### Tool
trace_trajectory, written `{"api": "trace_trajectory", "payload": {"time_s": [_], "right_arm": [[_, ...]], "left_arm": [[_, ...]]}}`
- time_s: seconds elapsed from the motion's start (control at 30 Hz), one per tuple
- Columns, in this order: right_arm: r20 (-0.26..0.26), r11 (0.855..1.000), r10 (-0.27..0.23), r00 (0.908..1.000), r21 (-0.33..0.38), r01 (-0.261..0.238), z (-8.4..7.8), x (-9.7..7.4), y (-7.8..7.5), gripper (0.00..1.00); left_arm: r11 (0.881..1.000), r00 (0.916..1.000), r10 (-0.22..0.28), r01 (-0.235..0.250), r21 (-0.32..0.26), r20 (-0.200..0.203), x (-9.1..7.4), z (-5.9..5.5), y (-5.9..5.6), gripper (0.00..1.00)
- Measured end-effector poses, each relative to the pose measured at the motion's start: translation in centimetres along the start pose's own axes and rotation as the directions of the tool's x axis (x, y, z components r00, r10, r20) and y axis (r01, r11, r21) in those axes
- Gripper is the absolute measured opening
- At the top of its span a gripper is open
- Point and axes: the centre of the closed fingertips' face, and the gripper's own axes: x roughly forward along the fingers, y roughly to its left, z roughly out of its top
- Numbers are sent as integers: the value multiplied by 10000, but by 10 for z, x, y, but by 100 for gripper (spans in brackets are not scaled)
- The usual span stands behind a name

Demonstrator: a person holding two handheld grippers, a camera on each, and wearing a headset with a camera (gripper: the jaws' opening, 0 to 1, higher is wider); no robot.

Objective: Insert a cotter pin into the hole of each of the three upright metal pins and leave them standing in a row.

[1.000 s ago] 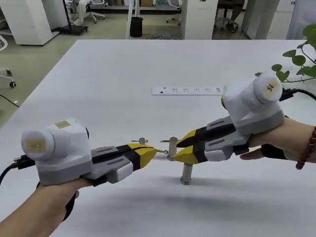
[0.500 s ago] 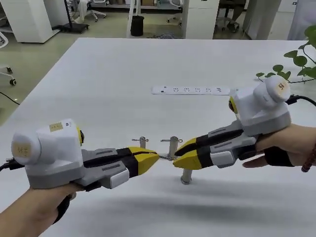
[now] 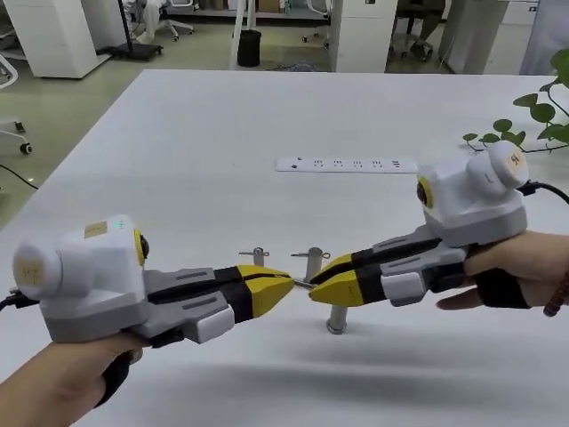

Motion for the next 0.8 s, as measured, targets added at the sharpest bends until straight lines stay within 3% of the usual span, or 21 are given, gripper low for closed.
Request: {"api": "trace_trajectory", "payload": {"time_s": [0.53,0.8], "right_arm": [[-52,9999,42,10000,-166,-43,0,7,2,0],[-827,9938,-74,9966,-1109,-19,-9,7,2,0]], "left_arm": [[9992,9996,-55,66,-400,294,-3,1,-2,0],[9990,10000,-66,65,-441,-24,0,-7,-2,0]]}}
